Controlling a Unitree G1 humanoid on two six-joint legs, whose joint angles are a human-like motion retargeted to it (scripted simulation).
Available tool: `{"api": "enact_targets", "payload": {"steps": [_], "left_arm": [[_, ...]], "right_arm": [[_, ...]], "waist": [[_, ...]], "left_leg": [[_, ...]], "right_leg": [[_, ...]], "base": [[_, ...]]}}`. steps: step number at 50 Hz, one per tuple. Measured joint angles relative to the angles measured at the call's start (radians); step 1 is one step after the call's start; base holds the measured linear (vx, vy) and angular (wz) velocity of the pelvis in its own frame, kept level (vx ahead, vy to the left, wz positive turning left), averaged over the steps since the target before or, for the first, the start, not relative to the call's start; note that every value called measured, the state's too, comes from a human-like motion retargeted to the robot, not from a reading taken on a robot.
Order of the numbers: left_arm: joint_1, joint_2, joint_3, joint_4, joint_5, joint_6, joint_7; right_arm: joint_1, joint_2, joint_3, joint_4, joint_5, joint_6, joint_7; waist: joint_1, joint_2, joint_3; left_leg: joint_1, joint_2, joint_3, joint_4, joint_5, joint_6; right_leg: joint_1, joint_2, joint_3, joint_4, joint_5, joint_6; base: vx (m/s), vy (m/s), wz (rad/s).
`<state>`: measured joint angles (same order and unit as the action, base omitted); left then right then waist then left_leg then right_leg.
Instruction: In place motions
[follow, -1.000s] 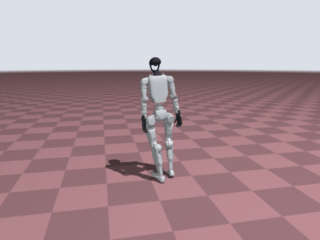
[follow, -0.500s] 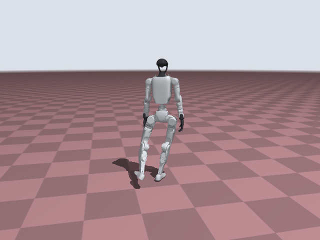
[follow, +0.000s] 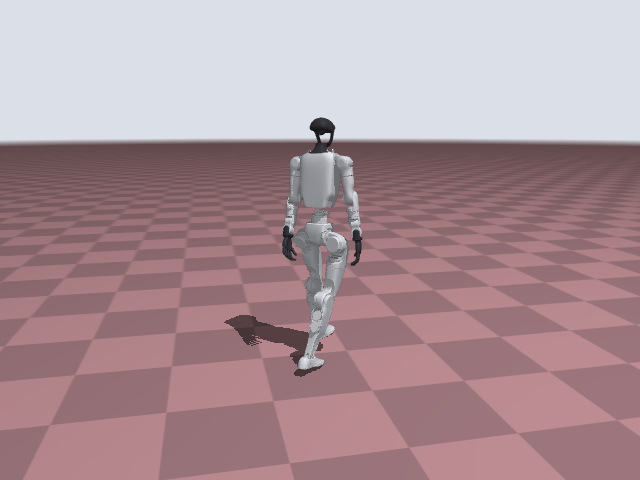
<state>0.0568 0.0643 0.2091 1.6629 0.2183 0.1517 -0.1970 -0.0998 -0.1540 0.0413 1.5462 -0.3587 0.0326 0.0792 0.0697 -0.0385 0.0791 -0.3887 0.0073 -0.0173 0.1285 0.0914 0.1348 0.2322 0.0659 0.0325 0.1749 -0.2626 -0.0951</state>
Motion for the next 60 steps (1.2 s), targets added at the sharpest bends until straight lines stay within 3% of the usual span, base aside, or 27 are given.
{"api": "enact_targets", "payload": {"steps": [2,4,7,8,10,13,15,17,25,28,30,33,35,37,40,42,43,45,50,53,55,57,58,60], "left_arm": [[0.01,-0.003,0.015,0.027,-0.003,0.021,-0.008],[0.014,-0.009,0.021,0.037,-0.019,0.056,-0.009],[-0.027,-0.007,0.0,0.03,-0.091,0.067,0.013],[-0.039,-0.004,-0.014,0.014,-0.121,0.059,0.022],[-0.053,0.007,-0.033,-0.021,-0.159,0.043,0.025],[-0.094,0.038,-0.048,-0.044,-0.158,0.047,0.004],[-0.129,0.058,-0.062,-0.047,-0.14,0.058,0.003],[-0.179,0.079,-0.08,-0.049,-0.125,0.066,0.008],[-0.295,0.134,-0.17,-0.109,-0.069,0.073,0.003],[-0.312,0.134,-0.172,-0.141,-0.052,0.062,0.002],[-0.31,0.126,-0.172,-0.165,-0.048,0.058,-0.008],[-0.275,0.093,-0.149,-0.197,-0.048,0.052,-0.021],[-0.24,0.07,-0.141,-0.201,-0.061,0.042,-0.032],[-0.193,0.049,-0.11,-0.185,-0.045,0.042,-0.046],[-0.14,0.016,-0.091,-0.136,-0.031,0.053,-0.038],[-0.13,0.01,-0.102,-0.093,-0.058,0.056,-0.032],[-0.125,0.011,-0.098,-0.075,-0.065,0.061,-0.035],[-0.116,0.013,-0.085,-0.047,-0.067,0.072,-0.047],[-0.077,0.007,-0.028,-0.04,-0.082,0.059,-0.03],[-0.035,-0.01,0.007,-0.031,-0.103,0.047,-0.011],[-0.009,-0.035,0.021,-0.014,-0.12,0.04,-0.004],[0.001,-0.041,0.039,0.007,-0.137,0.041,-0.001],[0.006,-0.042,0.049,0.016,-0.14,0.043,0.0],[0.016,-0.044,0.066,0.032,-0.138,0.048,0.0]], "right_arm": [[0.029,0.0,-0.03,-0.002,-0.035,0.007,0.01],[0.067,0.004,-0.054,-0.004,-0.034,0.01,0.021],[0.081,0.012,-0.066,-0.007,0.044,-0.002,0.031],[0.076,0.013,-0.063,-0.012,0.066,-0.007,0.032],[0.069,0.018,-0.058,-0.036,0.064,-0.006,0.036],[0.06,0.028,-0.049,-0.095,0.007,-0.013,0.046],[0.057,0.029,-0.034,-0.125,-0.005,-0.038,0.041],[0.042,0.027,-0.027,-0.141,-0.016,-0.057,0.026],[0.045,0.018,-0.059,-0.106,-0.007,-0.065,-0.002],[0.054,0.016,-0.086,-0.063,0.017,-0.062,-0.002],[0.059,0.012,-0.106,-0.025,0.032,-0.048,0.002],[0.058,0.005,-0.138,0.037,0.041,0.002,0.018],[0.063,0.0,-0.16,0.072,0.043,0.018,0.025],[0.08,-0.003,-0.174,0.098,0.051,0.021,0.029],[0.104,-0.01,-0.199,0.121,0.082,0.023,0.032],[0.099,-0.006,-0.202,0.12,0.111,0.022,0.035],[0.094,-0.004,-0.192,0.116,0.126,0.022,0.036],[0.076,0.003,-0.169,0.102,0.15,0.015,0.033],[0.015,0.021,-0.088,0.017,0.098,-0.029,-0.01],[0.0,0.027,-0.028,-0.044,0.033,-0.038,-0.01],[-0.005,0.015,-0.002,-0.076,-0.007,-0.046,-0.014],[-0.019,0.012,0.02,-0.1,-0.032,-0.053,-0.022],[-0.026,0.011,0.032,-0.109,-0.037,-0.056,-0.027],[-0.035,0.009,0.051,-0.115,-0.04,-0.062,-0.033]], "waist": [[-0.03,0.015,-0.043],[-0.035,0.013,-0.076],[-0.008,0.028,-0.028],[0.008,0.046,-0.011],[0.031,0.078,-0.002],[-0.018,0.093,-0.005],[-0.051,0.1,0.004],[-0.089,0.077,0.03],[-0.187,-0.056,0.067],[-0.191,-0.053,0.077],[-0.19,-0.051,0.072],[-0.201,-0.045,0.053],[-0.219,-0.027,0.038],[-0.238,-0.02,0.008],[-0.222,0.014,-0.037],[-0.195,0.005,-0.024],[-0.179,-0.006,-0.015],[-0.162,-0.011,0.002],[-0.061,-0.013,0.008],[-0.02,-0.031,-0.029],[-0.015,-0.036,-0.053],[0.004,-0.013,-0.05],[0.012,-0.005,-0.046],[0.01,0.007,-0.045]], "left_leg": [[0.009,0.01,0.072,0.002,0.078,0.012],[0.022,-0.035,-0.019,0.019,0.035,0.062],[0.104,-0.035,-0.044,0.04,-0.028,0.122],[0.136,0.001,-0.013,0.04,-0.052,0.126],[0.189,0.067,0.057,0.049,-0.106,0.127],[0.223,0.096,0.061,0.062,-0.158,0.127],[0.258,0.112,0.084,0.071,-0.19,0.127],[0.305,0.09,0.088,0.069,-0.217,0.127],[0.562,-0.072,0.119,0.012,-0.325,0.127],[0.671,-0.072,0.145,-0.015,-0.354,0.127],[0.719,-0.08,0.151,-0.006,-0.369,0.127],[0.75,-0.09,0.15,0.057,-0.346,0.127],[0.766,-0.077,0.154,0.128,-0.298,0.127],[0.725,-0.06,0.176,0.286,-0.2,0.127],[0.507,-0.016,0.133,0.687,-0.079,0.127],[0.367,-0.018,0.112,0.913,-0.118,0.127],[0.318,-0.003,0.119,0.993,-0.19,0.127],[0.23,0.069,0.123,1.093,-0.269,0.127],[-0.023,0.11,0.128,1.008,-0.26,0.127],[-0.082,0.048,0.143,0.649,-0.189,0.127],[-0.041,-0.029,0.108,0.263,-0.115,0.093],[0.012,0.003,0.057,-0.016,-0.143,-0.022],[0.027,0.022,0.034,-0.104,-0.161,-0.115],[0.039,0.056,0.064,-0.139,-0.165,-0.187]], "right_leg": [[0.006,0.0,-0.023,0.033,0.074,0.009],[-0.017,-0.024,-0.057,0.124,0.203,0.016],[-0.078,-0.063,-0.163,0.374,0.39,0.03],[-0.116,-0.056,-0.19,0.469,0.392,0.026],[-0.188,-0.06,-0.291,0.618,0.324,-0.039],[-0.298,0.009,-0.347,0.694,0.292,-0.03],[-0.349,0.1,-0.338,0.643,0.3,-0.007],[-0.399,0.133,-0.329,0.564,0.301,-0.002],[-0.493,0.099,-0.271,-0.02,0.258,-0.116],[-0.495,0.107,-0.307,-0.192,0.222,-0.115],[-0.481,0.102,-0.359,-0.208,0.211,-0.096],[-0.448,0.105,-0.352,-0.097,0.194,-0.141],[-0.413,0.094,-0.326,-0.074,0.256,-0.165],[-0.389,0.122,-0.179,-0.05,0.285,-0.164],[-0.365,0.15,-0.143,-0.008,0.22,-0.163],[-0.314,0.13,-0.183,-0.013,0.193,-0.162],[-0.28,0.121,-0.189,-0.019,0.182,-0.162],[-0.227,0.135,-0.167,-0.03,0.16,-0.162],[-0.156,0.146,-0.089,-0.064,0.14,-0.155],[-0.136,0.084,-0.063,-0.075,0.118,-0.093],[-0.118,0.023,-0.061,-0.064,0.082,-0.042],[-0.072,0.043,-0.044,-0.052,0.05,-0.041],[-0.045,0.046,-0.035,-0.045,0.037,-0.037],[0.0,0.042,-0.026,-0.024,0.025,-0.026]], "base": [[0.73,0.54,0.28],[0.86,0.57,-0.06],[0.49,0.32,-0.37],[0.55,0.33,-0.86],[0.56,0.27,-1.12],[0.51,0.19,-0.42],[0.47,0.17,0.02],[0.44,0.07,0.12],[0.69,0.07,0.17],[0.8,0.12,-0.13],[0.8,0.09,-0.28],[0.88,0.17,-0.19],[1.02,0.4,-0.06],[1.11,0.27,-0.16],[0.87,0.11,-0.4],[0.64,0.12,-0.67],[0.83,0.09,-0.85],[0.62,0.03,-0.85],[0.49,0.33,-1.26],[0.52,0.92,-0.88],[0.77,1.01,-0.54],[0.6,0.46,-1.02],[0.64,0.4,-1.09],[0.69,0.46,-0.76]]}}
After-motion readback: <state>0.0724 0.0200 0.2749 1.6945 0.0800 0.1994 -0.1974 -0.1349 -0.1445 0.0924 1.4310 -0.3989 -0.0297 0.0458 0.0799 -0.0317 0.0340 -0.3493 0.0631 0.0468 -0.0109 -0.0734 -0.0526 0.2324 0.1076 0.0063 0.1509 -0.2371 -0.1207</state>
